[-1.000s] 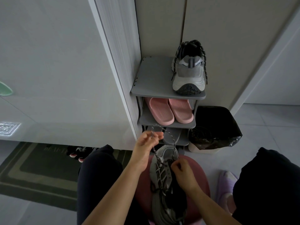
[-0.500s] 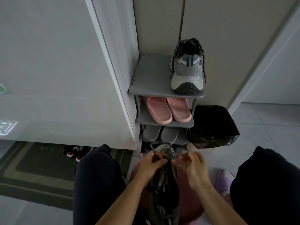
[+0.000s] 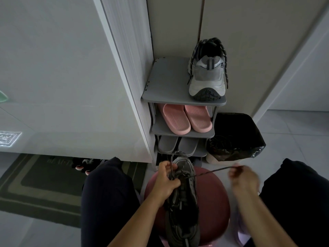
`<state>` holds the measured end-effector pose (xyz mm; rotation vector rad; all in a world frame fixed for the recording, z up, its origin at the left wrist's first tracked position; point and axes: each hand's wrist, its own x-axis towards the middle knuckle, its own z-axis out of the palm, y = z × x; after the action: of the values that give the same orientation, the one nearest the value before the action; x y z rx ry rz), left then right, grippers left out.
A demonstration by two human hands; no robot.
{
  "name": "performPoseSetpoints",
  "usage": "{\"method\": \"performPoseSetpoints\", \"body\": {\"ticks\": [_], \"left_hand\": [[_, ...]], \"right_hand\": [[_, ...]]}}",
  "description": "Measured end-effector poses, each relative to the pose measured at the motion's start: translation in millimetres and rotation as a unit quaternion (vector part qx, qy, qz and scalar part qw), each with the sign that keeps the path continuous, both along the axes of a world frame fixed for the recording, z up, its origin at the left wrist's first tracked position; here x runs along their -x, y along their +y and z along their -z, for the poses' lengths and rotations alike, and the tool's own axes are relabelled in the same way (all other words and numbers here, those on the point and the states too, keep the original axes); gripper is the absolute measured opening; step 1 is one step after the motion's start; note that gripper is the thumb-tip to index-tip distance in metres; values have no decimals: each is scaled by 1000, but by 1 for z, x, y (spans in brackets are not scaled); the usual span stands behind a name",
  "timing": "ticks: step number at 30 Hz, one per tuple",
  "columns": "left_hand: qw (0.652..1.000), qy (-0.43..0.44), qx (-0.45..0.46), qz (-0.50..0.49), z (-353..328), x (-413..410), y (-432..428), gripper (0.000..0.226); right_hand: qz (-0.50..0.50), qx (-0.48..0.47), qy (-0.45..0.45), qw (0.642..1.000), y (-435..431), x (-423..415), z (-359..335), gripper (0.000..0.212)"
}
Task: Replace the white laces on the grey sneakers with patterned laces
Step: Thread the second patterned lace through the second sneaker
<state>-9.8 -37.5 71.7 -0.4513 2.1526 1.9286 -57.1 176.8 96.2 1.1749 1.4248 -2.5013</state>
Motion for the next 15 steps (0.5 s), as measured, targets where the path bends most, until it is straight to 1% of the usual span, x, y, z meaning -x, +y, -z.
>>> {"method": "performPoseSetpoints", "body": {"ticks": [1, 2, 3, 4, 5, 6, 7, 8, 9, 10, 11, 12, 13, 14, 15], "left_hand": [[1000, 2, -8, -2, 2, 0, -1, 47], [1000, 2, -15, -6, 3, 1, -1, 46], [1000, -1, -21, -10, 4, 1, -1, 46], [1000, -5, -26, -14, 4, 2, -1, 46], [999, -8, -29, -18, 5, 2, -1, 46], [999, -10, -31, -19, 6, 2, -1, 46], [999, -11, -32, -19, 6, 1, -1, 46], [999, -12, -33, -18, 7, 1, -1, 46], [999, -12, -32, -18, 8, 1, -1, 46], [999, -11, -30, -19, 8, 1, -1, 46], [999, -9, -28, -19, 8, 1, -1, 46], [999, -6, -26, -18, 8, 1, -2, 45], [1000, -3, -26, -16, 8, 1, -2, 45], [1000, -2, -28, -13, 8, 1, -2, 44], [1000, -1, -30, -11, 8, 1, -2, 44]], "right_hand": [[24, -24, 32, 999, 19, 9, -6, 12], [78, -68, 69, 992, 39, 15, -9, 12], [112, -74, 68, 989, 52, 21, -11, 23], [78, -132, 48, 987, 58, 26, -8, 30], [6, -213, 19, 977, 53, 27, -4, 32], [-63, -258, -2, 964, 44, 28, 4, 32], [-166, -325, -20, 931, 29, 26, 15, 29], [-272, -367, -25, 889, 13, 20, 23, 22], [-367, -401, -12, 839, -3, 9, 32, 11], [-418, -434, 17, 798, -17, 1, 41, 15], [-435, -464, 69, 769, -30, -7, 46, 30], [-448, -473, 122, 748, -43, -14, 44, 39], [-463, -477, 162, 730, -54, -19, 39, 42], [-474, -488, 194, 707, -61, -22, 34, 40], [-481, -505, 217, 683, -63, -23, 32, 33]]}}
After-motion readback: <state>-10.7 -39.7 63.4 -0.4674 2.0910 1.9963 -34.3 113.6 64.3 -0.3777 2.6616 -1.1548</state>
